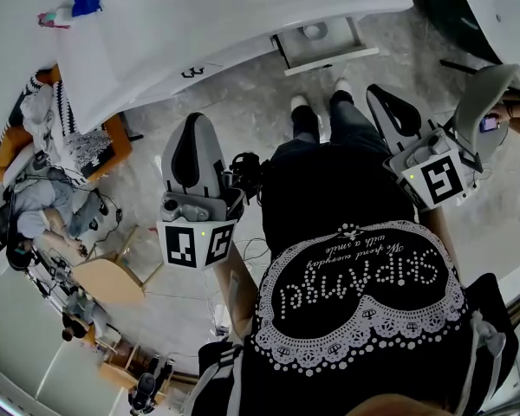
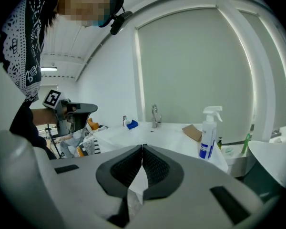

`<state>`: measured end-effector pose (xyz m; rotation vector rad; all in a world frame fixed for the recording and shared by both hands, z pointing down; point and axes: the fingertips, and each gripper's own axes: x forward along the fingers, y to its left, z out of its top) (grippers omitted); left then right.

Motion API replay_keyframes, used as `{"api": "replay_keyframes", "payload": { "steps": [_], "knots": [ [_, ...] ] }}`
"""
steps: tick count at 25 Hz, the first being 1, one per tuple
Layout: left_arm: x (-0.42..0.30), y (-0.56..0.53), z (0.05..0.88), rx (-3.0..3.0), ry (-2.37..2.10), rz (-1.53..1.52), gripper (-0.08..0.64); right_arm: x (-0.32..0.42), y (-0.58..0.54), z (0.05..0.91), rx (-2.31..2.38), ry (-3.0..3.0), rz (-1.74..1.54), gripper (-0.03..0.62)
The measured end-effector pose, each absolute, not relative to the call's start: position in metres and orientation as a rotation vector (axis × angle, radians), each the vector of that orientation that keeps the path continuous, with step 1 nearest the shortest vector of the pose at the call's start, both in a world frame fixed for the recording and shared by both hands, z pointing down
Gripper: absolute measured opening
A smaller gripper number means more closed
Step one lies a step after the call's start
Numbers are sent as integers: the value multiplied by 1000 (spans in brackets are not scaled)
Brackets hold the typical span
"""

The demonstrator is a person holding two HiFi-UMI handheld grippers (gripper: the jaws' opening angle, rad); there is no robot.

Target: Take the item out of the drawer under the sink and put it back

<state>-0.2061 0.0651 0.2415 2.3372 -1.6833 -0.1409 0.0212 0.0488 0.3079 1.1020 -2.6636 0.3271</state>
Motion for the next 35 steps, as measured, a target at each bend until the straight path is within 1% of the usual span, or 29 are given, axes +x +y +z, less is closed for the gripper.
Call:
{"api": "replay_keyframes", "payload": {
  "steps": [35],
  "knots": [
    [-201,55,239,2335,-1668,-136,5,24,40,306,1091,-2631,298,18]
  ]
}}
